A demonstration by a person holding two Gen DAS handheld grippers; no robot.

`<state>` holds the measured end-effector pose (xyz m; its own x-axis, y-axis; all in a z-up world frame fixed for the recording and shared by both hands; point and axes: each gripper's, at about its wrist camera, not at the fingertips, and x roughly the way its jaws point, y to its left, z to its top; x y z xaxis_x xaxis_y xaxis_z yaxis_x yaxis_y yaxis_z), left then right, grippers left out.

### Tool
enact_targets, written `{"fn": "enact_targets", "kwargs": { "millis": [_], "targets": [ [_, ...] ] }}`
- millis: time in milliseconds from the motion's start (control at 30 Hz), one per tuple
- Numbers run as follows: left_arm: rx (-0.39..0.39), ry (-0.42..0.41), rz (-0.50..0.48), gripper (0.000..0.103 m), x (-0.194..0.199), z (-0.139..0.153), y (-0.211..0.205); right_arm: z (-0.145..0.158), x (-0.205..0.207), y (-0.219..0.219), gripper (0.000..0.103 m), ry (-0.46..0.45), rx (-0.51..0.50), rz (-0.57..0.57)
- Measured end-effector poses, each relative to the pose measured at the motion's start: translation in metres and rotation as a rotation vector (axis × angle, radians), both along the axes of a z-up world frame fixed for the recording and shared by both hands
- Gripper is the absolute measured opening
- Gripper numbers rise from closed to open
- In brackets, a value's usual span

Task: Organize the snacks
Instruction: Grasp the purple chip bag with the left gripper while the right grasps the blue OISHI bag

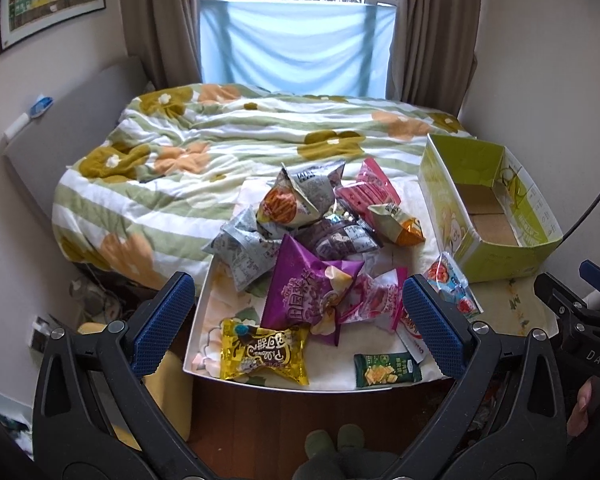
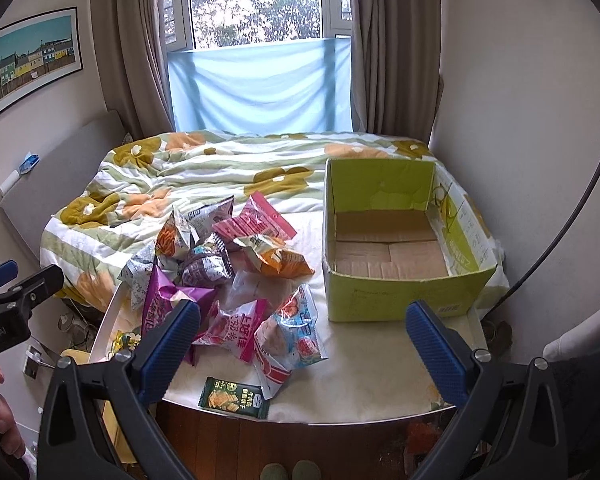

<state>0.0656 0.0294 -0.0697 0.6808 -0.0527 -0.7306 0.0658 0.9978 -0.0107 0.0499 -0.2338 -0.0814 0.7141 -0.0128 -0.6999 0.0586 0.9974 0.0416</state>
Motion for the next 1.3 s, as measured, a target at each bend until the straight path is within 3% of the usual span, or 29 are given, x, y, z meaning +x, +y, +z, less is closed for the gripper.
{"fn": "enact_targets", "kwargs": {
  "millis": [367, 667, 867, 1067, 1100, 1300],
  "targets": [
    [-0.002, 0.172, -0.119, 0.102, 0.076, -0.119, -0.006, -0.104, 0.038, -0.017, 0.103, 0.174, 0.111, -0.027],
    [0.068, 0.263, -0.212, 0.102, 0.117, -0.177, -0.020, -0.161, 0.062, -0.017, 0.102, 0.259, 0.136, -0.011],
    [0.068, 0.295, -0.248, 0.101, 0.130, -0.195, -0.023, -0.176, 0.079, -0.016, 0.100, 0.284, 0.129, -0.009],
    [0.082, 0.298, -0.285, 0.082, 0.130, -0.195, -0.022, -0.181, 0.092, -0.011, 0.098, 0.276, 0.149, 0.015],
    [0.072, 0.303, -0.289, 0.072, 0.129, -0.195, -0.022, -0.181, 0.093, -0.011, 0.096, 0.274, 0.153, 0.019],
    [0.082, 0.295, -0.303, 0.068, 0.125, -0.192, -0.025, -0.187, 0.104, -0.005, 0.072, 0.294, 0.201, 0.049]
  ]
}}
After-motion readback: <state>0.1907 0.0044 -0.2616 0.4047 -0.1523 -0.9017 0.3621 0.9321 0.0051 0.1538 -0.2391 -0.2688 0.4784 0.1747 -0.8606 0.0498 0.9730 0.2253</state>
